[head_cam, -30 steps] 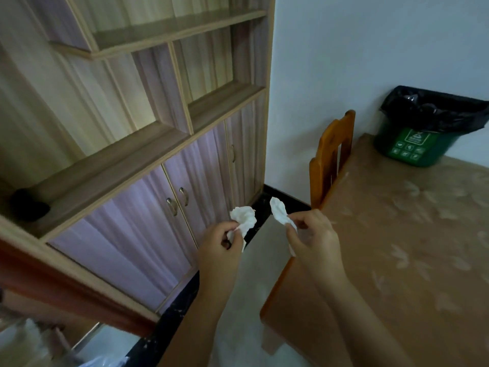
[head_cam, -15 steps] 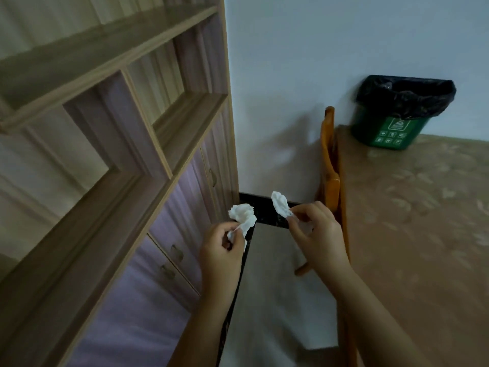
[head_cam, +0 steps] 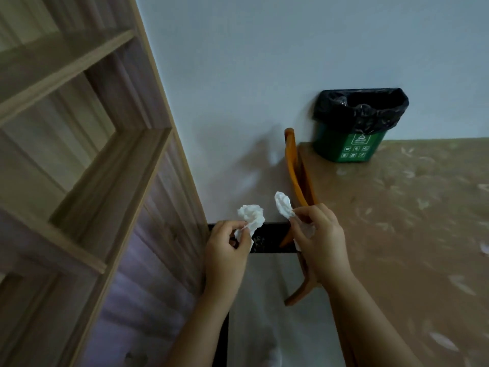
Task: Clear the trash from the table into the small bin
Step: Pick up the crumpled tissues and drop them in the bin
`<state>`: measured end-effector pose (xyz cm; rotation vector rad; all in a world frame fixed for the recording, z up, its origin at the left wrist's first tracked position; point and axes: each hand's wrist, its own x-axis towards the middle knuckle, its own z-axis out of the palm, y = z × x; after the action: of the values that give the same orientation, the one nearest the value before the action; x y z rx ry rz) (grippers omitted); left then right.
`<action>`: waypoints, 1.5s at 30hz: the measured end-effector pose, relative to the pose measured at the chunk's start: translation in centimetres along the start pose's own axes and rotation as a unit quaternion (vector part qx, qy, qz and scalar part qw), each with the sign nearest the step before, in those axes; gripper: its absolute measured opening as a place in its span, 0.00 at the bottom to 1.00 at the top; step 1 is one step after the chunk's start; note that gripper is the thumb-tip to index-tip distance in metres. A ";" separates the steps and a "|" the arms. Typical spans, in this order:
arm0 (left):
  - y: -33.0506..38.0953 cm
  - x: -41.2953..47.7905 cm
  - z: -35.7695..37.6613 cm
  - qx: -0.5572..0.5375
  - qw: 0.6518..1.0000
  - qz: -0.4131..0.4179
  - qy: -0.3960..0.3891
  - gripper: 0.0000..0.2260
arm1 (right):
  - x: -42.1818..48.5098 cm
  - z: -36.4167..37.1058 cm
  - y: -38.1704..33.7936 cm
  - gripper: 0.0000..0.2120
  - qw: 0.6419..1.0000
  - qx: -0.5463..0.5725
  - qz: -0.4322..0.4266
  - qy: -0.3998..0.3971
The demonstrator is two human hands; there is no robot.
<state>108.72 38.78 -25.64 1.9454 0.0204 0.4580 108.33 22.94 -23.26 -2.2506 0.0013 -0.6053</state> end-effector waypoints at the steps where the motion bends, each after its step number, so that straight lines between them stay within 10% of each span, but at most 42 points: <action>1: 0.2 1.6 0.9 0.000 1.000 0.009 -0.013 0.07 | 1.5 0.1 0.3 0.05 1.000 -0.003 0.001 0.009; 45: 6.5 39.1 42.9 -0.085 0.925 0.221 -0.297 0.02 | 40.9 -3.4 24.7 0.03 0.933 -0.186 0.229 0.204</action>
<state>157.60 6.95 -22.53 1.8392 -0.8352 0.1319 147.80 -4.15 -21.28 -2.3131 0.8924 -0.8509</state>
